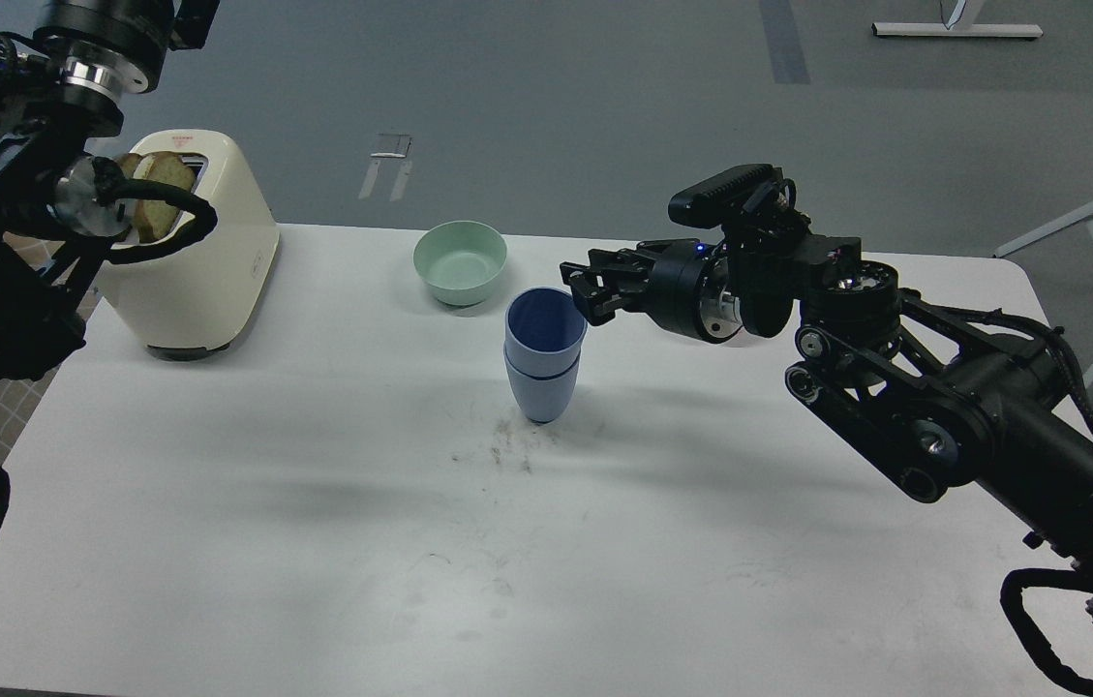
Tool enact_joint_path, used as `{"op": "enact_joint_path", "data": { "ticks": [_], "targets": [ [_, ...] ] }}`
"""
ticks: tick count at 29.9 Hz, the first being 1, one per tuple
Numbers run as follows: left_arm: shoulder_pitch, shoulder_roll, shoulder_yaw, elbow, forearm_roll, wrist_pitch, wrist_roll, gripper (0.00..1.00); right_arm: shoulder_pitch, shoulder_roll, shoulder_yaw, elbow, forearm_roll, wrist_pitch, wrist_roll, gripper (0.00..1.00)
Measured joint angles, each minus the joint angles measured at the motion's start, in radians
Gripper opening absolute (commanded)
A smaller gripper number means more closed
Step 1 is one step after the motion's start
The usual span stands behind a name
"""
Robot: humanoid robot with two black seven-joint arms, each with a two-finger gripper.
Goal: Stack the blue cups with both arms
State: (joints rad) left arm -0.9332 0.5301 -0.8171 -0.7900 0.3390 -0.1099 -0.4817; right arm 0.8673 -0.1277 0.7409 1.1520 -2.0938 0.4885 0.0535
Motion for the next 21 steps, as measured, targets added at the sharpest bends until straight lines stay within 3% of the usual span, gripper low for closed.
{"op": "enact_joint_path", "data": {
  "ticks": [5,8,9,13,21],
  "targets": [
    [-0.002,0.001,0.002,0.000,0.001,0.000,0.000,0.98,0.002,-0.001,0.131,0.004,0.011,0.000,0.000,0.63],
    [-0.002,0.014,0.004,0.000,0.002,0.000,0.000,0.98,0.000,-0.001,0.262,0.012,0.030,0.000,0.002,0.85],
    [-0.002,0.017,0.005,0.000,0.002,-0.001,0.000,0.98,0.000,0.000,0.317,0.013,0.045,-0.001,0.002,0.99],
    [-0.002,0.021,0.006,0.000,0.002,-0.007,0.000,0.98,0.008,0.000,0.520,0.015,0.138,-0.034,0.004,1.00],
    [0.000,0.018,0.006,0.000,0.003,-0.047,0.000,0.98,0.022,-0.058,0.738,0.004,0.389,-0.113,0.004,1.00]
  ]
}}
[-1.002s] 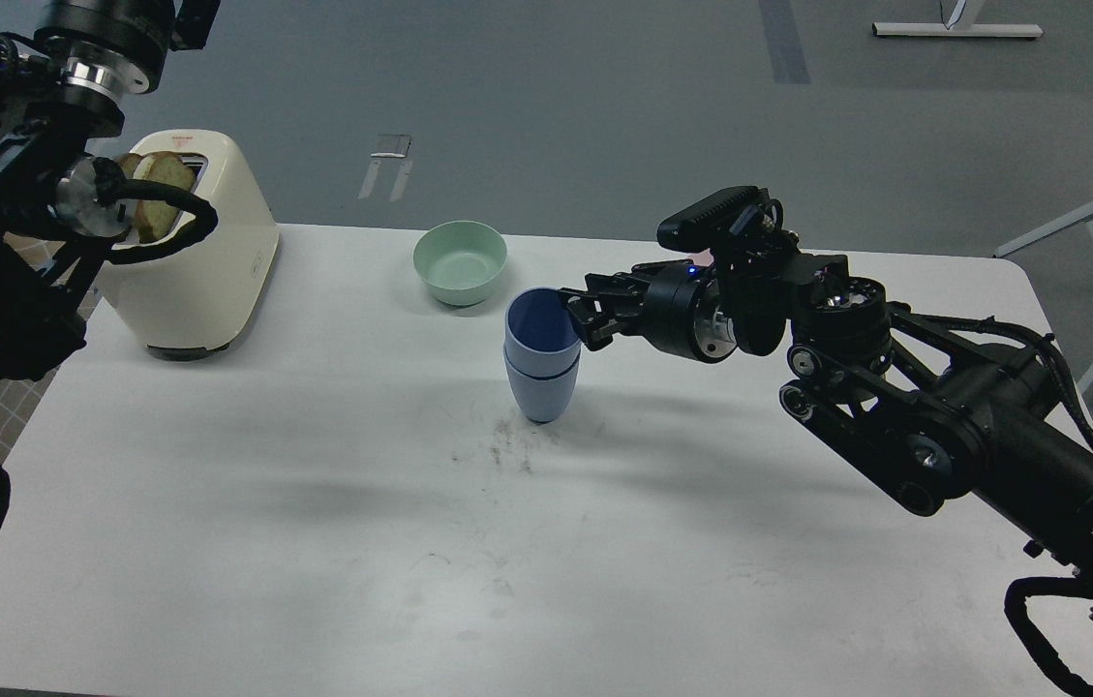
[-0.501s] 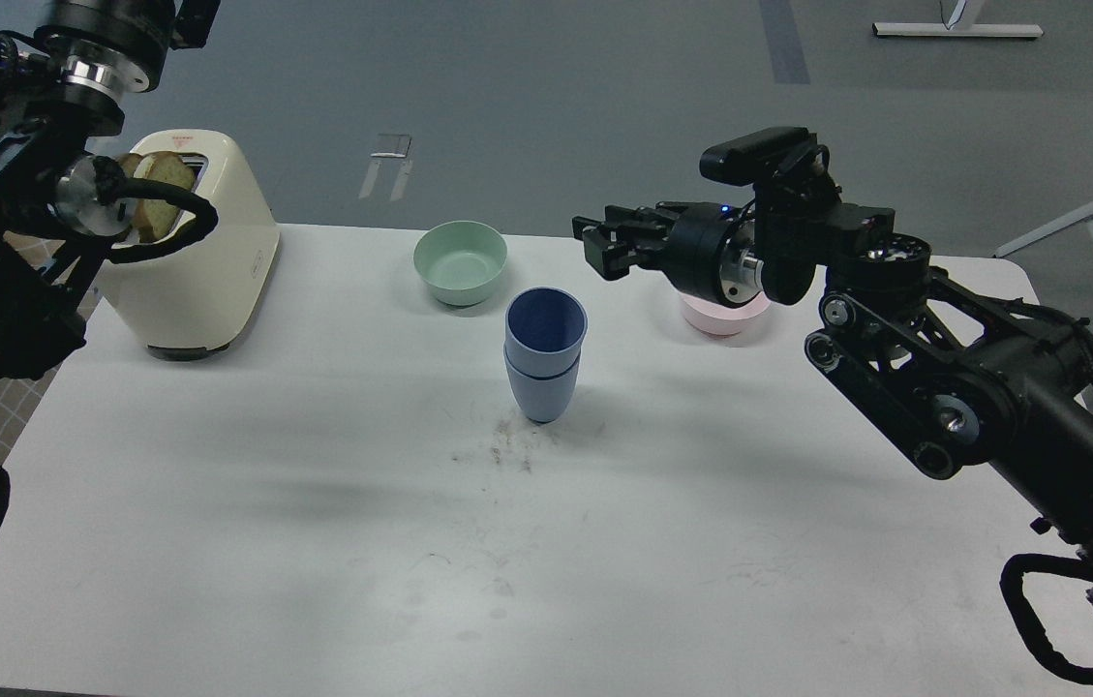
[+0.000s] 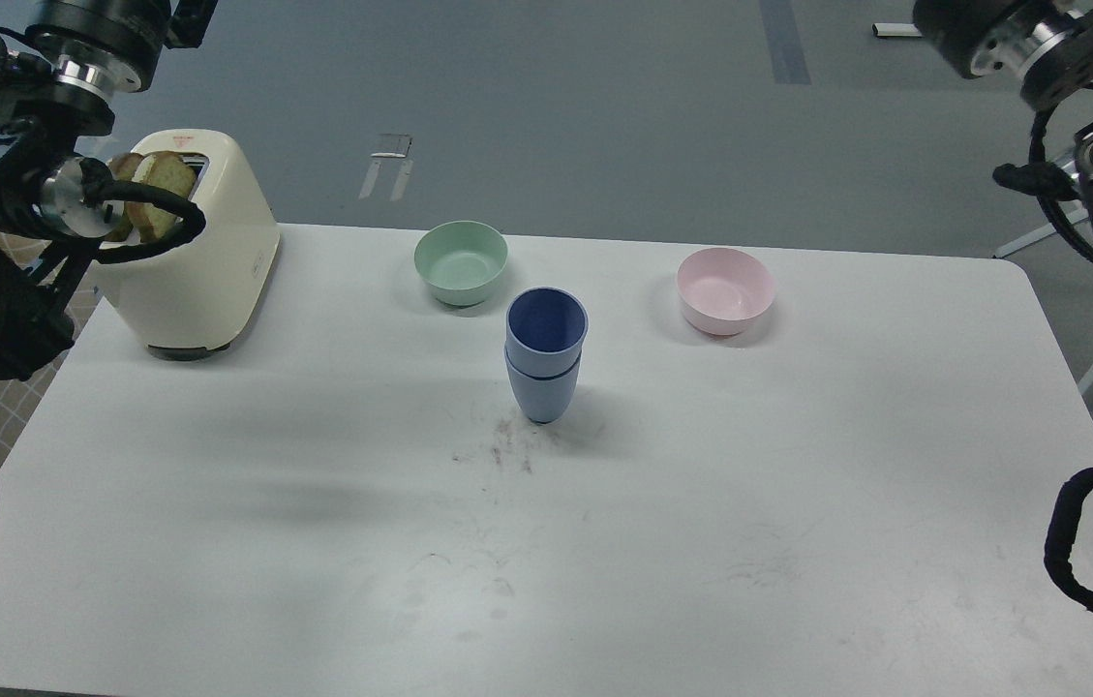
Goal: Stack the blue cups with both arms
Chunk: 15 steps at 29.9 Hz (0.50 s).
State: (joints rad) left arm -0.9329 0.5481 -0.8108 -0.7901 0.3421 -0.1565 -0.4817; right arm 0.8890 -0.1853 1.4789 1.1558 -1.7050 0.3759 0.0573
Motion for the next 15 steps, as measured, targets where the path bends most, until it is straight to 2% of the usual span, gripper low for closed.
{"op": "enact_joint_path", "data": {
  "ticks": [10,15],
  "targets": [
    [0.000,0.004,0.000,0.028,-0.001,-0.042,0.000,0.98,-0.073,-0.051,0.169,-0.141,0.490,-0.119,-0.001,1.00],
    [0.002,0.001,0.001,0.051,-0.001,-0.050,0.002,0.98,-0.128,-0.052,0.207,-0.149,0.603,-0.159,-0.001,1.00]
  ]
}}
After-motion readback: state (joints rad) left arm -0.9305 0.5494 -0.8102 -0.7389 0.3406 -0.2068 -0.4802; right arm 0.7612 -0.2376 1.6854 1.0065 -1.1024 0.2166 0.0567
